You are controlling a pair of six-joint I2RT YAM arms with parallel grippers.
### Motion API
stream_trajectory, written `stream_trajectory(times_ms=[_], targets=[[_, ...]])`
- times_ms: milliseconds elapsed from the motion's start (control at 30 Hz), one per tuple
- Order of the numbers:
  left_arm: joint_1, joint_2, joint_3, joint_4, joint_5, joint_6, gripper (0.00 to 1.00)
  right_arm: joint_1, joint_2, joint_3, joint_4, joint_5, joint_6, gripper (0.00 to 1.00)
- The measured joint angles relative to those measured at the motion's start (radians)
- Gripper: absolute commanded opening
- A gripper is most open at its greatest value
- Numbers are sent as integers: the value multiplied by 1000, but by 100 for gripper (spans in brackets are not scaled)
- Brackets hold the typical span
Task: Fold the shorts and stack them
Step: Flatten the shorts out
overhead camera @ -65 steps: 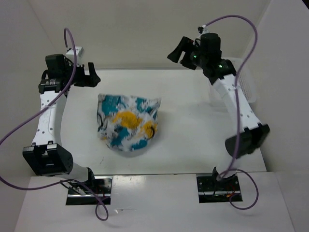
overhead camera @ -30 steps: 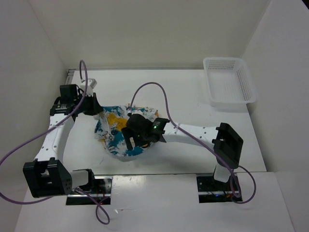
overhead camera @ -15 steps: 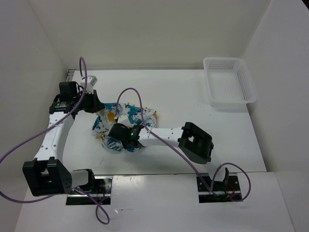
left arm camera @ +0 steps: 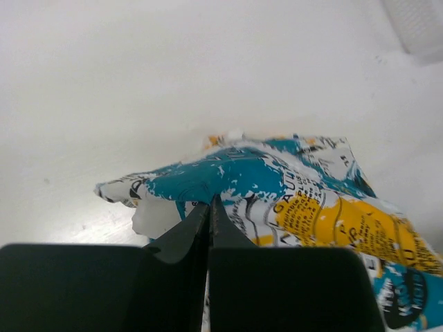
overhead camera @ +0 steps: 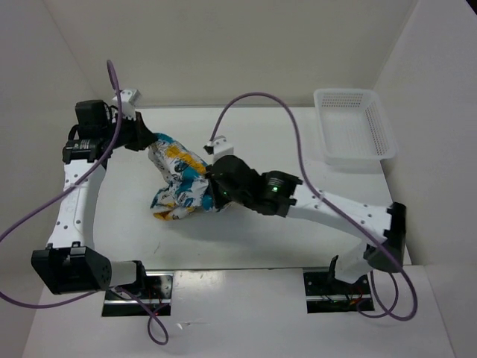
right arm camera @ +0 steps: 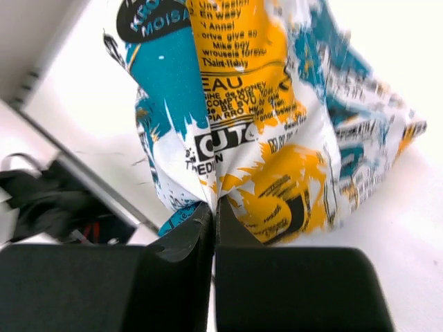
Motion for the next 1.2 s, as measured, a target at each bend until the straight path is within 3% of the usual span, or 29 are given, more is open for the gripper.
stream_trajectory(times_ms=[133,300,433,500,533,567,600,633,700,733,800,900,933,967,1000,1067,1100,1133,1167,1200], targets=[[-6,-3,89,-11,72,-3,0,0,-155,-24,-31,-21,0,0],[-12,-10,100,10,143,-9,0,-57,-229,-25,-63,-32,10,0],[-14,38,107,73,158,-22,0,-275,-203,-25,-47,-125,0,0],[-19,98,137,101,160,-24,4,-430,-150,-21,-2,-185,-5,9],[-24,135,156,119,151,-22,22,-495,-116,-12,16,-212,-8,37],[-26,174,182,137,130,-16,72,-575,-64,11,18,-232,-11,58],[-25,228,217,150,111,-12,84,-638,1,51,11,-244,-15,79],[-25,279,257,157,97,-14,90,-688,64,100,11,-250,-17,94],[-22,362,306,163,80,-16,99,-767,197,209,3,-258,-31,98],[-20,388,308,159,69,-18,99,-785,233,229,9,-262,-35,98],[-19,388,260,151,48,-18,94,-789,238,190,8,-277,-33,86],[-20,306,116,152,35,-19,54,-761,140,31,39,-319,-14,57],[-20,257,45,147,36,-16,30,-752,87,-45,40,-339,4,46],[-24,210,-16,142,37,-20,19,-745,41,-110,51,-354,17,29],[-32,163,-82,150,38,-16,15,-738,-8,-182,66,-370,30,23],[-69,68,-211,151,44,-14,15,-733,-98,-321,78,-395,70,19],[-100,32,-270,155,47,-13,24,-733,-131,-377,76,-405,88,27],[-142,-2,-332,160,51,-8,37,-733,-155,-426,80,-415,109,45],[-184,-24,-384,159,53,-3,43,-733,-171,-469,83,-425,127,61],[-231,-37,-428,160,55,-2,62,-734,-179,-505,84,-438,140,72]])
